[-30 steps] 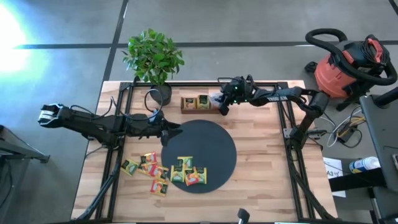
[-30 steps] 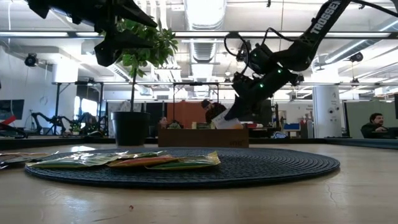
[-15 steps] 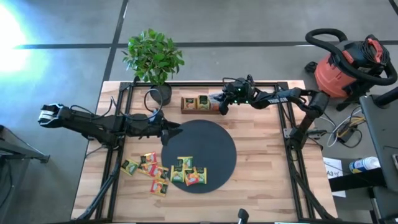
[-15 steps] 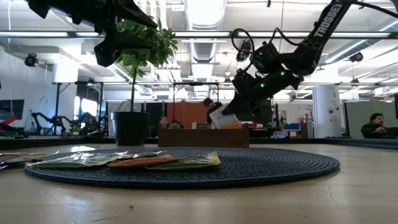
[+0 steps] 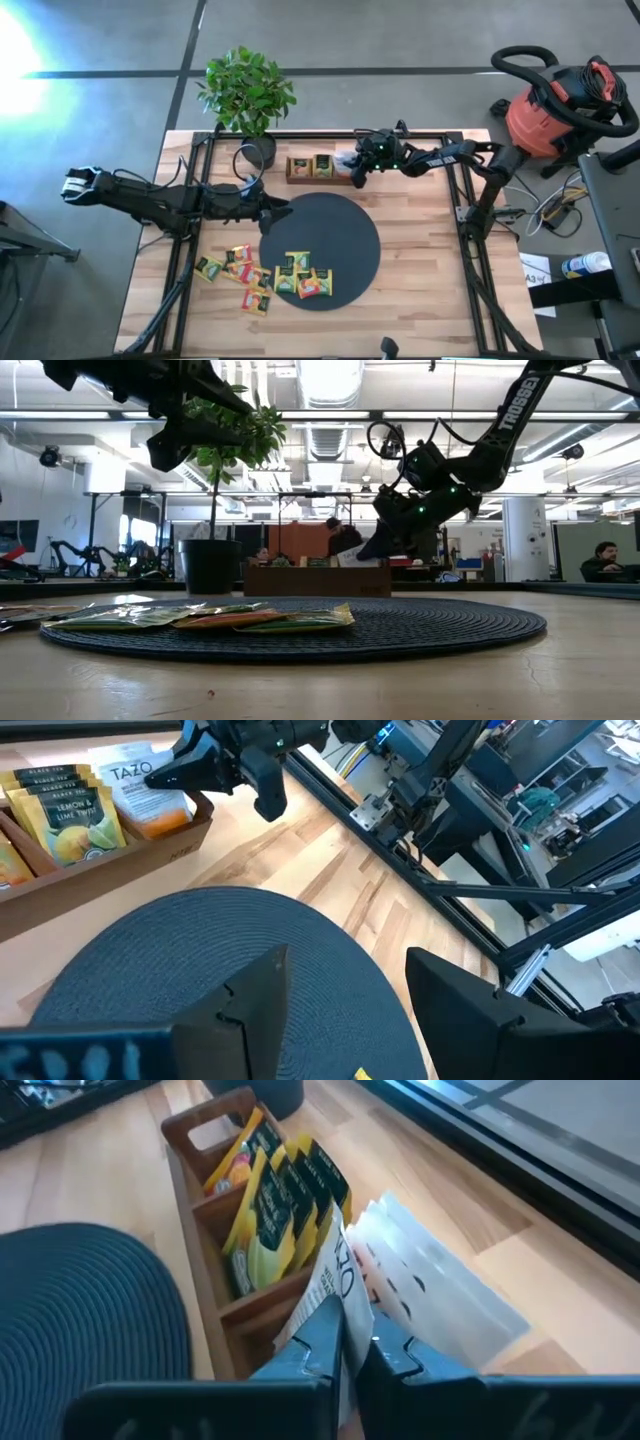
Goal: Pick & Place Tea
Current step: Put the white tea bag into the wooden organizer, then put the orange tea bag into the left slot of the wooden organizer
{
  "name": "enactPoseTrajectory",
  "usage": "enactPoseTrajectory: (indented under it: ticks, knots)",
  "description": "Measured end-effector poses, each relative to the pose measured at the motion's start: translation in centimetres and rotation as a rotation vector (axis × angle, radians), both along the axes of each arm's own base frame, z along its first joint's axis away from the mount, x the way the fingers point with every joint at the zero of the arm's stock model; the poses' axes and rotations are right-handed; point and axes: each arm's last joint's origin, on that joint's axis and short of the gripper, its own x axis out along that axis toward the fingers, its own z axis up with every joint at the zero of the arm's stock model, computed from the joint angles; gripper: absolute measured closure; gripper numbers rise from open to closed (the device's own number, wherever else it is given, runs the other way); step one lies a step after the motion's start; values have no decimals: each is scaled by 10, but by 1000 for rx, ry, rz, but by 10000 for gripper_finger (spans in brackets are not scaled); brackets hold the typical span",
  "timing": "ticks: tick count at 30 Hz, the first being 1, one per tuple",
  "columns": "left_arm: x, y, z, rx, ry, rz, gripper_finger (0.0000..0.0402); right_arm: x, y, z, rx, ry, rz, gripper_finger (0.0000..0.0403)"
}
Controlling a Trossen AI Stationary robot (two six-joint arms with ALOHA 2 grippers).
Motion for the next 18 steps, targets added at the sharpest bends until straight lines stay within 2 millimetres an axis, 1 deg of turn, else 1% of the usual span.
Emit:
enactPoseTrajectory:
  ticks: [3,6,15,18]
  knots:
    - [0,0,0,0,2,0,226,-1,1,0,3,24,8,382]
    - [0,0,0,0,3,0,226,-2,2,0,17,38,15,362]
    - [0,0,-1,5,15,-2,226,-7,5,8,17,55,18,269]
    - [0,0,-1,5,15,-3,226,-10,7,14,24,72,21,246]
